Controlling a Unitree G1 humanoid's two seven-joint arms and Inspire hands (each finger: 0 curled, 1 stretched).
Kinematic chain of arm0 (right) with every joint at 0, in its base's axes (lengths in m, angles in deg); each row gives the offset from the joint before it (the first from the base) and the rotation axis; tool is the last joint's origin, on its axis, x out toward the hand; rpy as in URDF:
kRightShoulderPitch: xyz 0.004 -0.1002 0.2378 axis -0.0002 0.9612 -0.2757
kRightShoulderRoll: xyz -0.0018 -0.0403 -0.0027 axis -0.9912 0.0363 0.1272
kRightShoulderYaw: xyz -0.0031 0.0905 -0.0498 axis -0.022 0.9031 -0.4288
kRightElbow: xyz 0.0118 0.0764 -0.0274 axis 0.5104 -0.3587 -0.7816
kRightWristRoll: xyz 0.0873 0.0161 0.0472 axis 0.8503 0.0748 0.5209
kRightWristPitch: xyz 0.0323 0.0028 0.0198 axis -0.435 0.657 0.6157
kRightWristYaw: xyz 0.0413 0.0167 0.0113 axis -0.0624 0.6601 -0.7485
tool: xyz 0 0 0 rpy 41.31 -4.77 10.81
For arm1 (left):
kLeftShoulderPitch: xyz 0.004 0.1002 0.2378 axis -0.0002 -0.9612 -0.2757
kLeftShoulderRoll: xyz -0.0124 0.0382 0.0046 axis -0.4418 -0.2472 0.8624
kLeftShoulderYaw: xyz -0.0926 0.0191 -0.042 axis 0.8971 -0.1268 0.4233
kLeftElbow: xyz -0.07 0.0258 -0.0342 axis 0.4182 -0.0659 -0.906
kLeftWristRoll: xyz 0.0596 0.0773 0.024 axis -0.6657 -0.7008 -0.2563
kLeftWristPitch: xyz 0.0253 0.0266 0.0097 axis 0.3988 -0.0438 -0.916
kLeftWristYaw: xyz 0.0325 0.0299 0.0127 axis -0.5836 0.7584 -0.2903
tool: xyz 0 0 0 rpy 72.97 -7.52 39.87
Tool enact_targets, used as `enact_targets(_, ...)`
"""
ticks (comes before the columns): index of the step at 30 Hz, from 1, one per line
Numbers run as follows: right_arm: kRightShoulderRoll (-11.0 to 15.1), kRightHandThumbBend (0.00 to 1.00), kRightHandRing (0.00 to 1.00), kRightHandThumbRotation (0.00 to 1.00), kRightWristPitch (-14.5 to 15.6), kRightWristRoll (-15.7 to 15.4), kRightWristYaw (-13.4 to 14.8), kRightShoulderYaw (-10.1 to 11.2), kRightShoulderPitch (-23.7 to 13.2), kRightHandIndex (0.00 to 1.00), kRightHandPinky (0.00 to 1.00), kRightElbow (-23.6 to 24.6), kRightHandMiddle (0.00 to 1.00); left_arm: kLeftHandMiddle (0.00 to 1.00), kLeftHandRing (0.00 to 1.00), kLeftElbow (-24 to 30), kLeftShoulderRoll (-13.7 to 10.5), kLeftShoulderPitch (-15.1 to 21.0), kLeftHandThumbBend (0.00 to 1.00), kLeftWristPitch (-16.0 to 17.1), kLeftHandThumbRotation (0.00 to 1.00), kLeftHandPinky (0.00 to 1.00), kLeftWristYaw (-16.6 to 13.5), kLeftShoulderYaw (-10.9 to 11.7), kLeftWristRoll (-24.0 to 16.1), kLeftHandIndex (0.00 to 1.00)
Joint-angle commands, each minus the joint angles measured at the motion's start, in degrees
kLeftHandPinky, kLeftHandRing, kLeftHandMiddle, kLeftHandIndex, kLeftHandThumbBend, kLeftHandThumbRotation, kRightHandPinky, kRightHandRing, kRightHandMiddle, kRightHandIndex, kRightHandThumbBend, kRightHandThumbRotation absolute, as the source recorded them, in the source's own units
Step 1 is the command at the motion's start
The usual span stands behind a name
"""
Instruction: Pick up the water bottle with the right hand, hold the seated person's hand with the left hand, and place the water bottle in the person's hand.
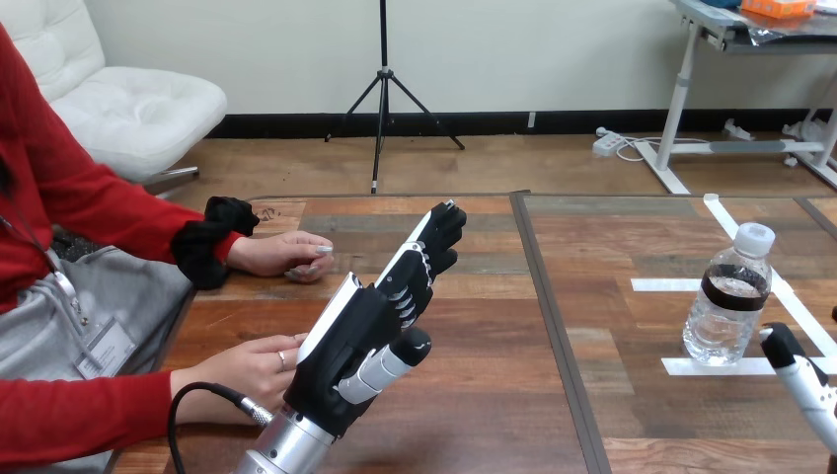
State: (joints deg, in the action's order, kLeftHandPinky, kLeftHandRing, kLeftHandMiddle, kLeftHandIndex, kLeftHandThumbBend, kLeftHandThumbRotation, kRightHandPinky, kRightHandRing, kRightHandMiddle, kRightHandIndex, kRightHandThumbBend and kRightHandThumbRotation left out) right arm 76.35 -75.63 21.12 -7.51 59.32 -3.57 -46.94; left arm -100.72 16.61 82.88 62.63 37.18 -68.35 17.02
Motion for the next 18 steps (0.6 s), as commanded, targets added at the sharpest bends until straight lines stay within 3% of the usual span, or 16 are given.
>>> enact_targets(1,2.0,1.00,0.98,0.53,0.2,1.8,-1.9,-0.5,-6.6,0.96,0.89,-4.1,0.96,1.00,1.00,2.0,-0.2,1.8,1.00,0.8,0.85,0.97,-0.2,0.8,0.7,1.00)
enact_targets(18,4.7,1.00,0.98,0.53,3.3,1.4,-3.1,-1.1,-13.1,0.98,0.90,-14.5,0.95,1.00,1.00,2.4,-0.2,1.4,1.00,0.7,0.85,0.97,0.6,1.0,1.7,1.00)
